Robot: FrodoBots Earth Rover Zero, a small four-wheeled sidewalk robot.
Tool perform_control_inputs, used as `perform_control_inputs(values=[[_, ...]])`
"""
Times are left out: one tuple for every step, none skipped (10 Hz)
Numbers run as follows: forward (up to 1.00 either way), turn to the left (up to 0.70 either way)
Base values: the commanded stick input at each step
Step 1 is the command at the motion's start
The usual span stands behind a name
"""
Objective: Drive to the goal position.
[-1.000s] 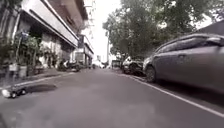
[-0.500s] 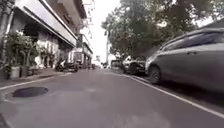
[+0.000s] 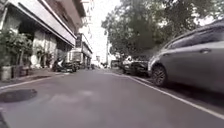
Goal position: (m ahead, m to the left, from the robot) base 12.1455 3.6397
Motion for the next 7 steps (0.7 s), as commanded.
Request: perform_control_inputs(values=[[0.7, 0.0], [0.7, 0.0], [0.7, 0.0], [0.7, 0.0], [0.7, 0.0], [0.7, 0.0], [0.7, 0.0]])
